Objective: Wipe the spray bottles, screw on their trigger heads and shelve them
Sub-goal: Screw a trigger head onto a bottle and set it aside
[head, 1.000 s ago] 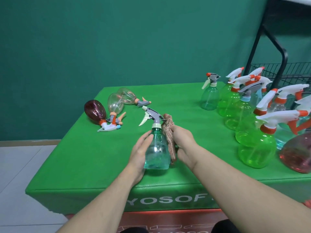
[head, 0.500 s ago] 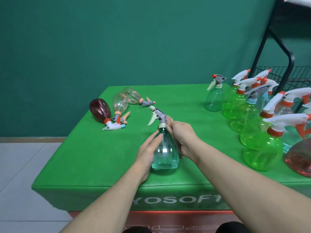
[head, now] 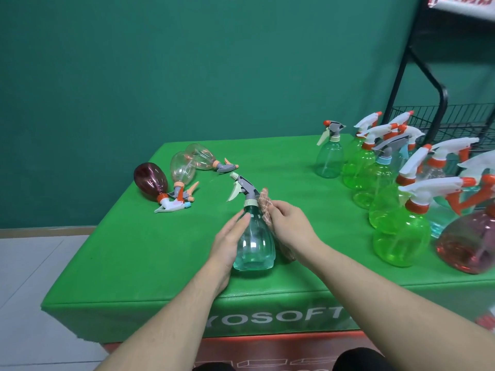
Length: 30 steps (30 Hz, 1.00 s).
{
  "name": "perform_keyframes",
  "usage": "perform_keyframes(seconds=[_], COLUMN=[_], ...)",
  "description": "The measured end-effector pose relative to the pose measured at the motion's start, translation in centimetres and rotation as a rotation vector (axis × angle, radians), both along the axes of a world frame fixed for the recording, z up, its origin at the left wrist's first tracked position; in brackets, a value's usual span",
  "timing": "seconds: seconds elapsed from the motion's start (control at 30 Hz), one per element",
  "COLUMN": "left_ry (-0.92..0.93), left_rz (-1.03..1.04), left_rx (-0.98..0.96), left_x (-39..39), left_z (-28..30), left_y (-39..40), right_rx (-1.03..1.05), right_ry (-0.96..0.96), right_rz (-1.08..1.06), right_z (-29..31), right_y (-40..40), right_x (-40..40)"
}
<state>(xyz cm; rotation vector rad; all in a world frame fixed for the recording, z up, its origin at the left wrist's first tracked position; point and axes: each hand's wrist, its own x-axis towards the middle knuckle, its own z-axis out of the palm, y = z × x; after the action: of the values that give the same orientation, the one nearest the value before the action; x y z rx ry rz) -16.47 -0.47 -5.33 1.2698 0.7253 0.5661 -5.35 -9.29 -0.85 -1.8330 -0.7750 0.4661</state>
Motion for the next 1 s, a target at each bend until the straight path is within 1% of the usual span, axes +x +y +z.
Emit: perform_keyframes(seconds=[0.1,0.17,0.23,0.33,0.4,0.5,0.63,0.8,1.0], left_ry=[0.03,0.074,0.117,0.163,0.158,0.113,0.042,0.004,-0.009], left_rz=[0.029,0.039,0.044,0.022,0.016,-0.029,-0.111,-0.089,-0.12], left_rx=[0.03,0.044,0.031,0.019,-0.016,-0.076,-0.141,-0.176,-0.28], left_x=[0.2,0.3,0.5,0.5,0.5,0.2,-0.2,0.2,0.3], left_z=[0.3,0.4,0.5,0.8,1.1,1.5,1.9,2.4,3.1], left_y=[-0.4,-0.5,-0.4,-0.3,-0.3,-0.3,-0.5,-1.1,-1.9], right_rx=[0.108,0.191,0.232,0.194,0.166,0.128,0.105,0.141,0.158], right_ry=[-0.056,-0.044,-0.035,-0.032,-0.031,-0.015,0.056,0.088,0.07], right_rz=[-0.069,-0.109,-0.088,0.014,0.038,0.025,-0.003,-0.004,-0.002], right_z=[-0.7,-0.9,-1.1,-1.6,-1.8,-1.5,-1.2,-1.0,0.3], right_y=[-0.6,-0.9,-1.0,-0.9,-0.8,-0.7,-1.2,-1.8,-2.2], right_x=[-0.3,-0.7,-1.3,-2.4,-2.9,-2.9,-2.5,-2.8,-2.6])
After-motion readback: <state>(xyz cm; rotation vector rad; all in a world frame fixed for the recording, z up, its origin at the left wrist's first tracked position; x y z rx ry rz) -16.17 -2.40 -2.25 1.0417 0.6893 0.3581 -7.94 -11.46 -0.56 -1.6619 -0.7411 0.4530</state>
